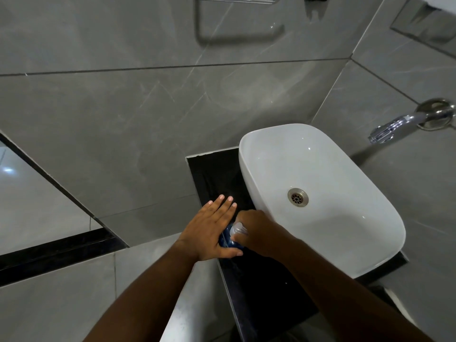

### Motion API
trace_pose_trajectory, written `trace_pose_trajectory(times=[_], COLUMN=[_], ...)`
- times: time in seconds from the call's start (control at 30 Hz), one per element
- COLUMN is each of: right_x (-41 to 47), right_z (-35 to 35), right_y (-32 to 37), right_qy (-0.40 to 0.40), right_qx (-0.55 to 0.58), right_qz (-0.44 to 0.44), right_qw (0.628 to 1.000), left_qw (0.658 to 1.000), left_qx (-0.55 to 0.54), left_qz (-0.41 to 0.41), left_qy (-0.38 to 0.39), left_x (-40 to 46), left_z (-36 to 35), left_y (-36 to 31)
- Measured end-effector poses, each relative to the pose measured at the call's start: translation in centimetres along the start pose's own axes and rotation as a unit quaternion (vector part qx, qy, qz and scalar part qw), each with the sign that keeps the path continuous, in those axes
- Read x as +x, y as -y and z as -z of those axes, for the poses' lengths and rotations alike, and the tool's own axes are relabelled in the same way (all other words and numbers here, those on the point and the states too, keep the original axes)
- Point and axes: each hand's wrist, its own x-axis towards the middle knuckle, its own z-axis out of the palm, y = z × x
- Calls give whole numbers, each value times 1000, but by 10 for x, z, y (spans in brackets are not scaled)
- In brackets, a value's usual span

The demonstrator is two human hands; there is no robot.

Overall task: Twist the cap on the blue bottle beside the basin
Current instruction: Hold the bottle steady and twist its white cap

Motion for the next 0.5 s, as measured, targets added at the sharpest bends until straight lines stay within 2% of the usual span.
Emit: trace_pose_trajectory(times=[0.1,0.2,0.27,0.4,0.5], right_x=[2,5,6,6,7], right_z=[5,7,4,-7,-19], right_y=[8,7,7,7,10], right_qy=[-6,31,25,-53,-116], right_qx=[-30,-79,-96,-63,-52], right_qz=[38,30,26,45,20], right_qw=[999,996,995,996,992], left_qw=[1000,1000,1000,1000,1000], left_qx=[-8,-10,-5,-4,-20], left_qz=[1,-1,0,3,3], left_qy=[-1,-2,-4,-7,-4], left_x=[0,0,0,1,-1], left_z=[0,-2,-3,-6,-6], left_y=[0,0,0,0,0])
